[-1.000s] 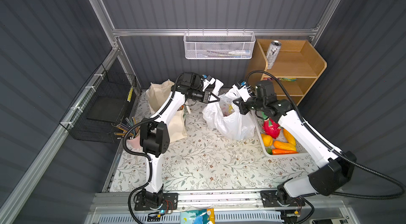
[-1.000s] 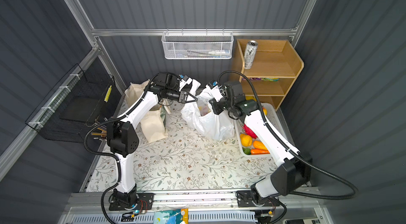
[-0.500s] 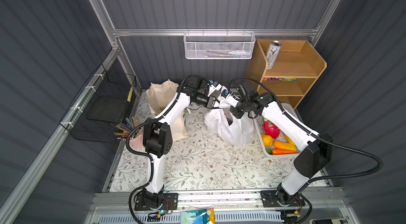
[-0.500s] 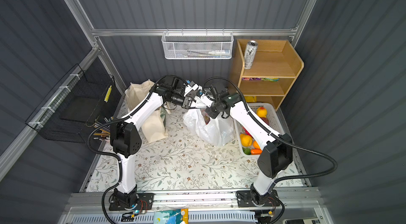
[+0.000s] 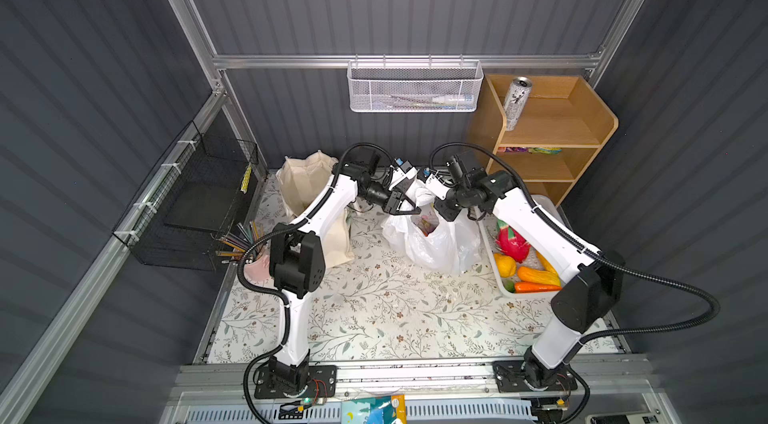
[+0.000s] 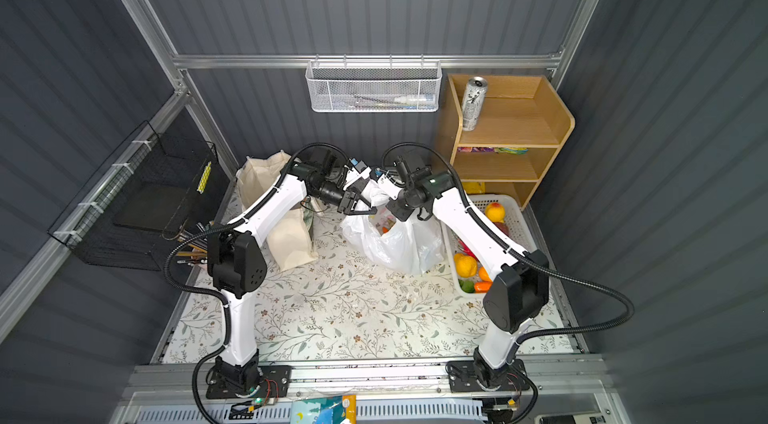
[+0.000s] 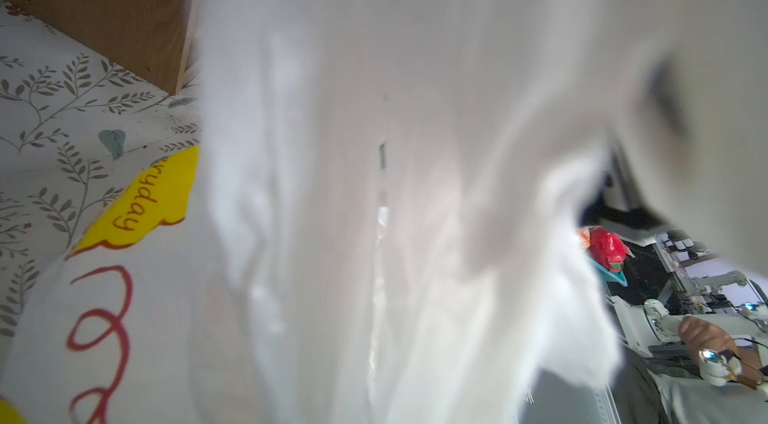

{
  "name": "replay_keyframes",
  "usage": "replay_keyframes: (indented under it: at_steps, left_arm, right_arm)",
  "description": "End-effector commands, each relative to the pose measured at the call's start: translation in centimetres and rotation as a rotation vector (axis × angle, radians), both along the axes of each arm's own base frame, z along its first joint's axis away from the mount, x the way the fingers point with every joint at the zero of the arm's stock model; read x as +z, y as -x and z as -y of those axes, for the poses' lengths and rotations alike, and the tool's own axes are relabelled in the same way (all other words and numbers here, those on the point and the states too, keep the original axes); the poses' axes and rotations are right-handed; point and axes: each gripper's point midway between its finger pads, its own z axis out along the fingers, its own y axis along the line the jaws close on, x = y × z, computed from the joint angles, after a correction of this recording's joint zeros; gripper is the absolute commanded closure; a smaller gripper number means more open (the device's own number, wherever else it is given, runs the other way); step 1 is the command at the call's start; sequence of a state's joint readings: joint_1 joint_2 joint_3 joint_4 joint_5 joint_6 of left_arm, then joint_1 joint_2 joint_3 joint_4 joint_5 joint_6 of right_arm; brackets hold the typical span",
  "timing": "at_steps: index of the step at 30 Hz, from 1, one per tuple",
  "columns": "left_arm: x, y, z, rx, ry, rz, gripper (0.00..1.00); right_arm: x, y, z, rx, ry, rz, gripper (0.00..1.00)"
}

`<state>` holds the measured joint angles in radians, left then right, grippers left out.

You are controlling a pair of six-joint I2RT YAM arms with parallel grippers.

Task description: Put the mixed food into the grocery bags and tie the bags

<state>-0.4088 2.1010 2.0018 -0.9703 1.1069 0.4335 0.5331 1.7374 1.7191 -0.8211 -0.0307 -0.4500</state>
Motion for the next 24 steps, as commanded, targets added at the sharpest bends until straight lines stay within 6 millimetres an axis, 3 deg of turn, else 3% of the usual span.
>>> replay_keyframes:
  at_steps: [1, 13, 24]
  left_arm:
    - [2.1, 1.2, -1.1, -0.049, 0.079, 0.021, 0.65]
    - [2.5, 2.2, -1.6, -0.073, 0.124, 0.003, 0.63]
    - [2.5, 2.7, -1.9, -0.057, 0.115, 0.018, 0.60]
  right_arm:
    - [0.1, 0.0, -0.2, -0.003, -0.003, -0.017, 1.00]
    - [0.5, 0.6, -1.1, 0.011, -0.025, -0.020, 1.00]
    - [0.2, 2.2, -4.0, 0.084, -0.016, -0.026, 1.00]
